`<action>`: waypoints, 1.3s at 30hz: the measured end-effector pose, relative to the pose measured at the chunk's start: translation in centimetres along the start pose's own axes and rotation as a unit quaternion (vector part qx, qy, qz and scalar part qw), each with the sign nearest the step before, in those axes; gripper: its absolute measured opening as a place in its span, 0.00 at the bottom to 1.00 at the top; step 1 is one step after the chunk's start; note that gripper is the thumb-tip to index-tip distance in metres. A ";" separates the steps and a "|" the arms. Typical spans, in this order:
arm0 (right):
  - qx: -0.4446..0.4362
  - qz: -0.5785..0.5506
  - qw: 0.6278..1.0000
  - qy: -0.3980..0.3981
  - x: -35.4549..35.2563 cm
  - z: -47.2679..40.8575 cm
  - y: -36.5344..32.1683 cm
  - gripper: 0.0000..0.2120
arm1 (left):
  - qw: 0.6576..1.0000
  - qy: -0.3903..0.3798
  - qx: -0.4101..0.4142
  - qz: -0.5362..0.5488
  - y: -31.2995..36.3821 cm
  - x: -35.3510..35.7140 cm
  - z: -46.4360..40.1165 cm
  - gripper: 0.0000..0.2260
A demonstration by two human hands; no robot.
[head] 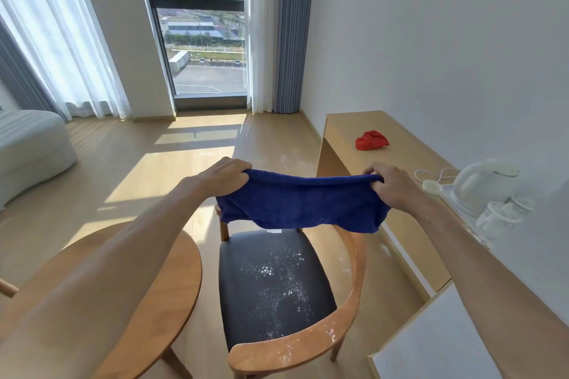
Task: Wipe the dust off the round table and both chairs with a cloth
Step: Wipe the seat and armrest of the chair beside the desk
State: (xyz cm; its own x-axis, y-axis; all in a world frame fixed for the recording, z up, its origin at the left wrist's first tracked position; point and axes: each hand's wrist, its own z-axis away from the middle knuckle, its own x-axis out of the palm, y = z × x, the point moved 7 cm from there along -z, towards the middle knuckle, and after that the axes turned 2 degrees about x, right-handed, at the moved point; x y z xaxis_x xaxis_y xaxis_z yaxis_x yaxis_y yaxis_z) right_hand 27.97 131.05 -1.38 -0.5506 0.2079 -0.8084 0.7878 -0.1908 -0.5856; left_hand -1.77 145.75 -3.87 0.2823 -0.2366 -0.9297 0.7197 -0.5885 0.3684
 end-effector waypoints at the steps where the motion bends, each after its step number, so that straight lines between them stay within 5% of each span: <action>1: 0.007 -0.013 1.000 -0.003 0.0 -0.1 0.0 0.16 | 1.000 -0.003 0.005 0.005 0.0 0.1 0.0 0.11; 7: -0.008 -0.035 0.998 -0.046 1.1 0.5 -0.3 0.03 | 0.999 -0.002 0.048 -0.012 0.5 0.6 0.1 0.10; 19: 0.010 0.082 0.997 0.002 2.4 -0.5 -1.4 0.21 | 0.995 -0.024 -0.094 -0.017 0.9 1.9 -0.8 0.16; 25: 0.044 0.067 0.997 -0.002 4.0 -0.9 -3.1 0.22 | 0.975 -0.027 -0.189 0.113 2.3 3.3 -0.8 0.09; 28: 0.043 0.058 0.997 -0.011 5.2 -0.9 -4.7 0.22 | 0.950 -0.044 -0.214 0.224 4.2 4.5 -0.5 0.08; 33: 0.004 0.044 0.996 -0.081 8.2 -0.8 -8.1 0.18 | 0.859 -0.083 -0.226 0.452 8.8 6.6 -0.5 0.10; 39: -0.001 0.051 0.987 -0.153 8.3 0.1 -7.8 0.16 | 0.801 -0.101 -0.251 0.534 9.4 5.3 0.3 0.13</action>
State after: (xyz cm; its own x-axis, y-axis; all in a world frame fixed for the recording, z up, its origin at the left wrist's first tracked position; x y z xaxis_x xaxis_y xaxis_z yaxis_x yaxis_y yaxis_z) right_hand 17.23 134.20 -3.49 -0.5260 -0.1119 -0.8431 0.8437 -0.1931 -0.5008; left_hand 6.30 138.76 -5.37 0.8352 -0.5480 -0.0466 0.3139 0.4055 0.8585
